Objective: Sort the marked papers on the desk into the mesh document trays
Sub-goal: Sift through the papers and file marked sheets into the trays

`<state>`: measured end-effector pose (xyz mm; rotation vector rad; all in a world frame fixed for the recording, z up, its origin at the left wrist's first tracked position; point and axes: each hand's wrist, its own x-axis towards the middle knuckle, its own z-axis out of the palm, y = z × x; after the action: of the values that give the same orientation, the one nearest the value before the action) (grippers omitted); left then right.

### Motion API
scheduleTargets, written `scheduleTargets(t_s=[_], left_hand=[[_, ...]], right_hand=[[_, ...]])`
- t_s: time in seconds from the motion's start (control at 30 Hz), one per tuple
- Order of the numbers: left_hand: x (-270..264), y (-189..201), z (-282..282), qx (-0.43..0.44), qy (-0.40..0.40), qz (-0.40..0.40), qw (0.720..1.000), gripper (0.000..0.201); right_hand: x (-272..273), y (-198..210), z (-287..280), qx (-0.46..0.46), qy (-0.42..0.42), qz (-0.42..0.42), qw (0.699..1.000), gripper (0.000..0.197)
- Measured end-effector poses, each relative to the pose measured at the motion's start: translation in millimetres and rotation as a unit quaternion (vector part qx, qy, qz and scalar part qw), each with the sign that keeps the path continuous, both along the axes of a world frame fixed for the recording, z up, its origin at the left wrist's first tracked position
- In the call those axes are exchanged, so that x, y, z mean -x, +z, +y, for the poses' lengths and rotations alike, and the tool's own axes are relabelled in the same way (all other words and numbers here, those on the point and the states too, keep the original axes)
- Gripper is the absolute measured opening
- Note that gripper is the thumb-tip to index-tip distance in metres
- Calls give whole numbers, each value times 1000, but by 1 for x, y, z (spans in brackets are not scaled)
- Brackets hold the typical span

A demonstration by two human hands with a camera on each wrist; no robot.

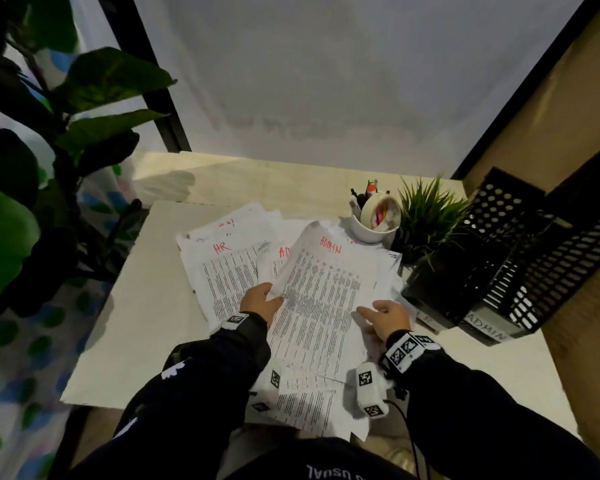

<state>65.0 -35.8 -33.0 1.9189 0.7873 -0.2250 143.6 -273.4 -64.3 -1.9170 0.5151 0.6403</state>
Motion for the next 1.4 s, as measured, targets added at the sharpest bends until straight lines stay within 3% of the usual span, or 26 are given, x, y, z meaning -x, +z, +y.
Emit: scheduleTargets(t_s=[0.07,0.17,0.27,0.37,0.43,0.5,0.53,0.6,0.7,0.77,0.87,0.97,1.03,1.07,1.13,1.17,1.27,1.4], left_hand=[[6,1,2,65,23,-25,997,6],[10,4,3,126,40,-24,991,9],[14,6,3,143,21,-12,989,13],[15,5,1,163,62,-17,984,24],[13,4,1,136,108,-23,985,9],[7,-3,5,88,174,-27,980,14],[5,-3,8,67,197,-21,978,13],[2,-6,14,37,221,-3,975,18],[1,-10,19,31,187,42,981,24],[2,-11,18,54,167,58,983,36],[4,-13,16,81,162,55,982,35],[8,-14,15,74,118,14,990,19],[14,-3,11,72,83,-10,994,10],[17,2,10,68,66,-13,995,7],[23,11,9,86,55,-21,995,13],[25,13,9,107,61,-17,992,21],[31,20,8,170,77,-11,982,43],[32,24,6,191,69,-11,979,43]], right_hand=[[-1,6,0,-14,-6,0,1000,62],[-1,24,2,-55,-25,-5,998,32],[-5,34,4,-89,-36,-28,995,31],[-5,32,5,-114,-51,-35,992,62],[-4,37,7,-137,-68,-47,987,41],[-2,42,4,-153,-73,-43,985,22],[0,48,3,-161,-77,-45,983,19],[4,53,-4,-202,-71,-54,975,31],[6,47,-16,-242,-53,16,969,24],[8,31,-25,-236,-12,52,970,50],[10,20,-31,-243,-9,49,969,66],[16,15,-30,-258,-31,25,965,44],[20,10,-24,-248,-93,-8,964,15],[20,11,-21,-250,-105,-7,963,18],[20,22,-15,-227,-110,-17,968,51],[19,26,-14,-218,-116,-24,969,51],[17,48,-7,-195,-112,-10,974,23],[15,54,-4,-137,-79,-36,987,25]])
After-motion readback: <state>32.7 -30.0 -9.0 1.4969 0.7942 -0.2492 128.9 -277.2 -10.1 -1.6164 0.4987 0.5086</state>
